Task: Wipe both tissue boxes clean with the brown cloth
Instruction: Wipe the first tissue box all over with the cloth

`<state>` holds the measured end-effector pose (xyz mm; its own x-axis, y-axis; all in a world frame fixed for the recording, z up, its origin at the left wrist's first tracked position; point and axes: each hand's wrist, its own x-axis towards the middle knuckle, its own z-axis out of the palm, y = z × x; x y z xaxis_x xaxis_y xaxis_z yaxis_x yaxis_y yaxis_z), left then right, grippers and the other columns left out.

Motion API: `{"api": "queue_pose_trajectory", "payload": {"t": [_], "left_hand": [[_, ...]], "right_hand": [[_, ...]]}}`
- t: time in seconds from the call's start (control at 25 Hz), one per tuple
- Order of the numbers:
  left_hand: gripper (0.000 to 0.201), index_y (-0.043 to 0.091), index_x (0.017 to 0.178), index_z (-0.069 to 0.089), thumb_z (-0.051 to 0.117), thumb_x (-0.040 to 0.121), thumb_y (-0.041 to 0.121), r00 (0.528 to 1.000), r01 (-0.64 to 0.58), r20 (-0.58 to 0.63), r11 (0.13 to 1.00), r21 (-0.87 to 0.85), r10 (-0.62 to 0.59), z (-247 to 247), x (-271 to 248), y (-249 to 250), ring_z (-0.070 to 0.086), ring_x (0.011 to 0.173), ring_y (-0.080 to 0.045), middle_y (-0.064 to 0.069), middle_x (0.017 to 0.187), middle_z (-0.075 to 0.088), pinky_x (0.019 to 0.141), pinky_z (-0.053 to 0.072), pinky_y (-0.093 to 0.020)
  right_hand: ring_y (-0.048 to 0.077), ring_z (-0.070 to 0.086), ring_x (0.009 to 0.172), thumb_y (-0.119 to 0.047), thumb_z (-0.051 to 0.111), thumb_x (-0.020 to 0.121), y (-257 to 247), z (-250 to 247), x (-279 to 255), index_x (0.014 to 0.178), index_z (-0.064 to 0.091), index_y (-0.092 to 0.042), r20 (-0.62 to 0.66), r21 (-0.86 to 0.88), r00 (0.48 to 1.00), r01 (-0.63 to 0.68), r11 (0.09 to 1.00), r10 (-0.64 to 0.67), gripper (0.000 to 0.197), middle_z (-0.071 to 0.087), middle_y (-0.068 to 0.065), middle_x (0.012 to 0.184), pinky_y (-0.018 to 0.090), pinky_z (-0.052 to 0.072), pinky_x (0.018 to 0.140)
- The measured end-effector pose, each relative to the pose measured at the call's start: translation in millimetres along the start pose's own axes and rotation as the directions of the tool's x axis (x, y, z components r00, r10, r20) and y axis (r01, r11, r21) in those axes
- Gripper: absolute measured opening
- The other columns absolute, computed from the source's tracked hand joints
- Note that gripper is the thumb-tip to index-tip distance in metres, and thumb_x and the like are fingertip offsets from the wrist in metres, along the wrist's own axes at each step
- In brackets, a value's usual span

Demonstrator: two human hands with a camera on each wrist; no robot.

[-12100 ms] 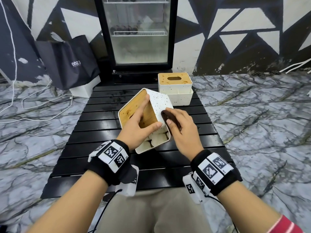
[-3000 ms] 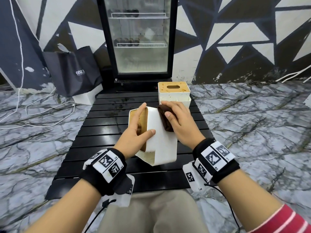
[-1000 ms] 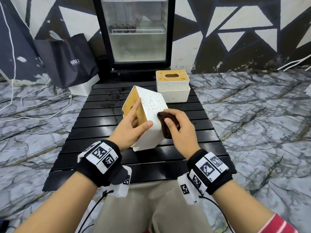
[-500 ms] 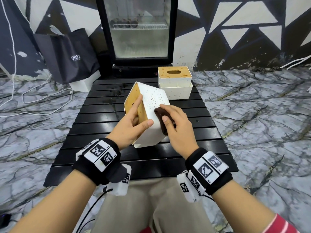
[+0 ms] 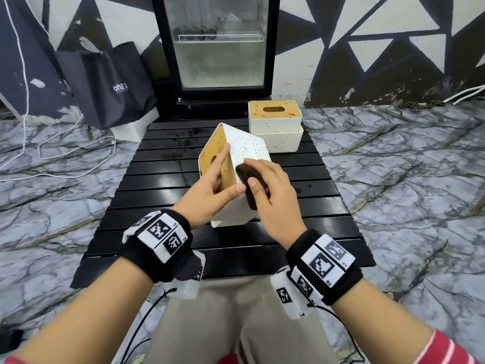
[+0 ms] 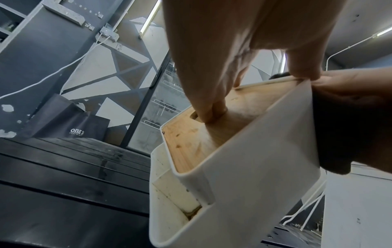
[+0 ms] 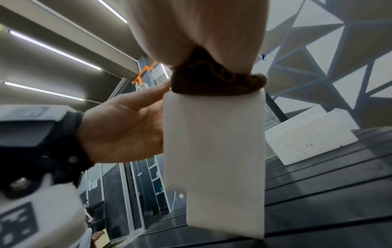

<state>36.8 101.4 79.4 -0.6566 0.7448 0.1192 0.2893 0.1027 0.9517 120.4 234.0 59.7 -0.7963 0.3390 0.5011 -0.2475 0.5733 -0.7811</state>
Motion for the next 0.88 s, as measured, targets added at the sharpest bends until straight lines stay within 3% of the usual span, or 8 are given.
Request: {"api": "queue_pose_trajectory", "payload": {"t": [0.12,0.2,0.36,0.48,0.64,0.76,0.84,0.88], "left_hand": [[0.086,0.038,0.146,0.005,0.064,0.084,0.04,1.0,-0.009,0.013,0.999,0.046,0.008,0.1,3.1,-2.1,0.039,0.122,0.018,0.006,0.152,0.027,0.097,0.033,-0.004],[0.086,0.042,0.145,0.005,0.061,0.08,0.04,1.0,0.007,0.005,0.997,0.072,-0.008,0.7,2.4,-3.3,0.045,0.12,0.013,0.008,0.148,0.034,0.097,0.035,-0.005],[0.077,0.044,0.145,0.01,0.059,0.087,0.03,0.997,0.034,-0.074,0.999,0.003,-0.034,4.8,-0.6,-4.2,0.058,0.1,0.001,0.019,0.118,0.053,0.082,0.041,-0.001],[0.073,0.048,0.141,0.008,0.057,0.092,0.024,0.995,0.046,-0.085,0.997,-0.06,-0.051,6.7,-0.5,-7.7,0.044,0.096,-0.014,0.011,0.101,0.053,0.071,0.042,-0.003],[0.082,0.054,0.138,0.004,0.059,0.079,0.039,0.998,0.049,-0.027,0.998,-0.034,-0.05,8.1,-4.6,-2.8,0.049,0.104,-0.012,0.014,0.117,0.054,0.086,0.043,-0.009],[0.079,0.057,0.136,0.006,0.059,0.08,0.039,1.0,0.011,0.008,0.999,0.032,-0.012,11.9,-7.5,0.4,0.042,0.131,-0.013,0.005,0.148,0.036,0.11,0.036,-0.03],[0.078,0.061,0.134,0.009,0.061,0.079,0.044,1.0,0.004,0.016,0.998,0.063,-0.005,14.9,-7.9,2.2,0.036,0.135,-0.026,-0.009,0.15,0.034,0.112,0.033,-0.04],[0.078,0.06,0.135,0.01,0.061,0.079,0.043,1.0,0.015,0.01,0.998,0.053,-0.015,15.7,-7.6,2.9,0.037,0.132,-0.032,-0.018,0.147,0.033,0.108,0.038,-0.039]], "right_hand": [[0.019,0.044,0.119,-0.024,0.042,0.09,1.1,-2.9,8.7,0.124,0.054,-0.021,0.041,-0.01,0.999,0.029,1.0,-0.028,0.036,0.054,-0.001,0.123,0.032,0.034,0.104],[0.018,0.044,0.119,-0.024,0.042,0.09,5.8,-7.5,11.1,0.124,0.054,-0.021,0.045,-0.007,0.999,0.021,1.0,-0.021,0.036,0.054,-0.002,0.123,0.031,0.034,0.104],[0.012,0.042,0.119,-0.024,0.043,0.091,16.6,-13.9,-2.1,0.125,0.053,-0.023,0.033,-0.018,0.999,0.017,1.0,-0.017,0.035,0.049,-0.012,0.119,0.026,0.032,0.103],[0.009,0.042,0.117,-0.023,0.044,0.092,20.3,-16.0,-9.3,0.125,0.052,-0.022,0.028,-0.033,0.999,0.037,0.999,-0.036,0.034,0.048,-0.014,0.119,0.021,0.03,0.103],[0.01,0.042,0.116,-0.029,0.041,0.091,13.0,-13.0,-7.4,0.124,0.053,-0.023,0.027,-0.045,0.998,0.059,0.997,-0.058,0.035,0.048,-0.014,0.118,0.014,0.027,0.101],[0.017,0.044,0.117,-0.023,0.044,0.091,5.6,-11.3,6.9,0.124,0.053,-0.021,0.026,-0.037,0.998,0.056,0.998,-0.055,0.035,0.053,-0.005,0.12,0.026,0.033,0.103],[0.02,0.045,0.117,-0.022,0.043,0.091,5.8,-14.0,17.2,0.125,0.053,-0.021,0.021,-0.028,0.999,0.041,0.999,-0.041,0.035,0.054,-0.001,0.122,0.035,0.036,0.103],[0.02,0.046,0.117,-0.023,0.043,0.091,7.3,-15.4,19.0,0.125,0.053,-0.021,0.014,-0.024,0.999,0.031,0.999,-0.03,0.035,0.054,-0.001,0.122,0.038,0.037,0.103]]}}
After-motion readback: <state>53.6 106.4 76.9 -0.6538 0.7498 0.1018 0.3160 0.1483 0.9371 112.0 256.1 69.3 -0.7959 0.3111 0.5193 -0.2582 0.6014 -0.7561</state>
